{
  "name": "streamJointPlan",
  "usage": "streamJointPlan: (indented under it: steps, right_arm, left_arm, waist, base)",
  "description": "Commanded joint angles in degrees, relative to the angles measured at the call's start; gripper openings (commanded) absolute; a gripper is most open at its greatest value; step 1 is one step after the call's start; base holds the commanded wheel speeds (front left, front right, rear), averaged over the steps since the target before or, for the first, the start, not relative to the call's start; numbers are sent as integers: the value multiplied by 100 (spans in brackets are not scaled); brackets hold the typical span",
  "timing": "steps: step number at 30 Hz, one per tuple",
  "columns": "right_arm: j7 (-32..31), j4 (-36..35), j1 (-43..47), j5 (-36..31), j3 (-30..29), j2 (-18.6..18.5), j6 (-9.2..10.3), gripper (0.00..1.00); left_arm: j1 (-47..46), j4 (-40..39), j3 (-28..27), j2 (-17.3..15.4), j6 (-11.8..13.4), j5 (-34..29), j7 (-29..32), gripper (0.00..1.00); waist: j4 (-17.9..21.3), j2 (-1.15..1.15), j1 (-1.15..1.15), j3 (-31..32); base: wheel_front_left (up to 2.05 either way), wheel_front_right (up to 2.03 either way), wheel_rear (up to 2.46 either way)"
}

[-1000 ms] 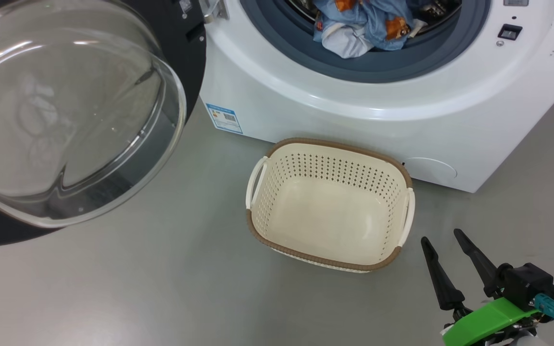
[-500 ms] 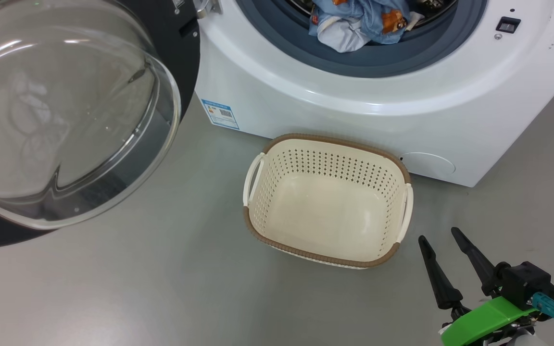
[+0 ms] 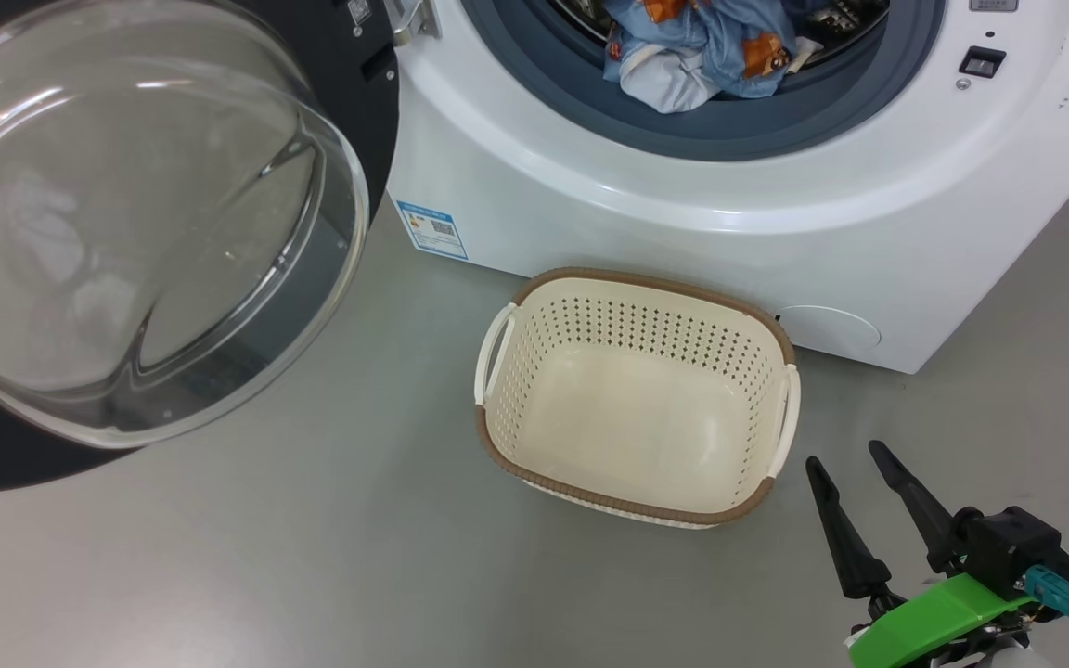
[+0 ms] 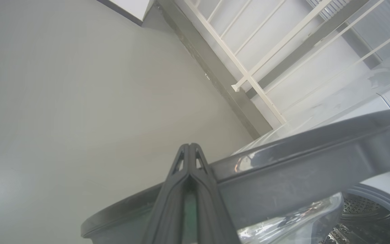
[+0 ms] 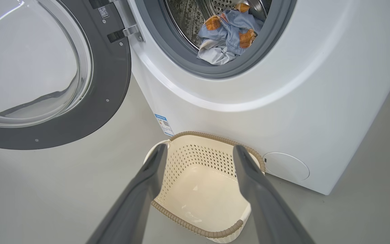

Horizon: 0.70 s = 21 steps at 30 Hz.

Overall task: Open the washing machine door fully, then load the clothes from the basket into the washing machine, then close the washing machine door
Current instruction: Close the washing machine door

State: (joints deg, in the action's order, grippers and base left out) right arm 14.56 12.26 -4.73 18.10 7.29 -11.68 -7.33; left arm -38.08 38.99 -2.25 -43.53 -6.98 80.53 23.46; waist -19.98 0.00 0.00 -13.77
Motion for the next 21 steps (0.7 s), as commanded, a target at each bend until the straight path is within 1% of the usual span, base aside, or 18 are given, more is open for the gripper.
streamJointPlan:
  steps: [1, 21]
  right_arm:
    - [44, -114, -22, -45, 135, 4, -16, 100]
    - [44, -107, 21, -42, 75, 75, -16, 100]
  left_arm:
    - [9, -238, -80, -294, -50, 72, 131, 0]
    - [463, -1121, 186, -440, -50, 579, 499, 0]
  waist:
    - [-3, 0, 0, 8]
    - [-91, 0, 0, 120]
  base:
    - [0, 0, 0]
    - [0, 0, 0]
